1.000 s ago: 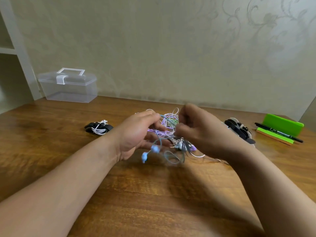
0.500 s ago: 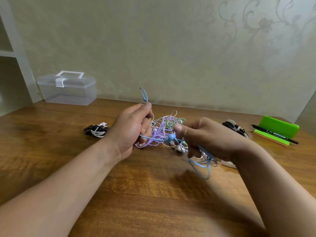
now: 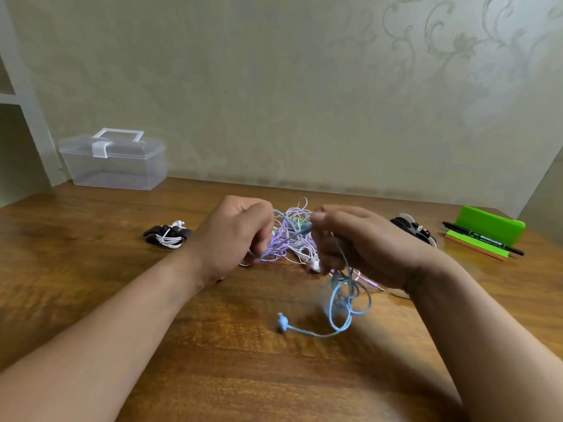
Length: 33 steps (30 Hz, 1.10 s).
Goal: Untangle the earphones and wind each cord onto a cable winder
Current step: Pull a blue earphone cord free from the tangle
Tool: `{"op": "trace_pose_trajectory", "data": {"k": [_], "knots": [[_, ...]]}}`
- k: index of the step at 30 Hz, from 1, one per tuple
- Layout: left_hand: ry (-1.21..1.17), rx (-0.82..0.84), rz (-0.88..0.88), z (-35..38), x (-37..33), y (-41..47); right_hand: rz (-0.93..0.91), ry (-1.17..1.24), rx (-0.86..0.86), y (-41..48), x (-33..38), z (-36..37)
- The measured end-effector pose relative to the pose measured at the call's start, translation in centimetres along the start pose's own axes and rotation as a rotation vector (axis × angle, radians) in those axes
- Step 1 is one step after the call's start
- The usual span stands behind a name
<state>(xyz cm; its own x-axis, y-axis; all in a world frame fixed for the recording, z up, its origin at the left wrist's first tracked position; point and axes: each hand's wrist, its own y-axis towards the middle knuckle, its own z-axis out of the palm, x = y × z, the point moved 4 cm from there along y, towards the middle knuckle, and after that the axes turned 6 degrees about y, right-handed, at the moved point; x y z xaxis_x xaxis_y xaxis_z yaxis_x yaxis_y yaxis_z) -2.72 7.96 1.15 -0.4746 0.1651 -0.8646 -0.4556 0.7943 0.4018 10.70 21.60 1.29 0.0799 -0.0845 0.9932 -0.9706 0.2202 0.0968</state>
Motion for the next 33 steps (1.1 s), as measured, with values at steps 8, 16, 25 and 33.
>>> {"op": "trace_pose_trajectory", "data": {"k": [8,16,25,33], "knots": [[-0.013,-0.016,0.009,0.1,0.1,0.2,-0.009,0.014,-0.245,0.1,0.3,-1.6],[0.5,0.115,0.028,1.1,1.2,0.0,-0.092,-0.022,-0.246,0.3,0.8,-0.7],[0.054,0.072,0.044,2.5,-0.3,-0.3,-0.097,-0.045,-0.356,0.5,0.6,-0.5],[-0.327,-0.174,-0.071,-0.1,-0.2,0.0,0.23,-0.788,-0.26,0.0,-0.2,-0.7]]}}
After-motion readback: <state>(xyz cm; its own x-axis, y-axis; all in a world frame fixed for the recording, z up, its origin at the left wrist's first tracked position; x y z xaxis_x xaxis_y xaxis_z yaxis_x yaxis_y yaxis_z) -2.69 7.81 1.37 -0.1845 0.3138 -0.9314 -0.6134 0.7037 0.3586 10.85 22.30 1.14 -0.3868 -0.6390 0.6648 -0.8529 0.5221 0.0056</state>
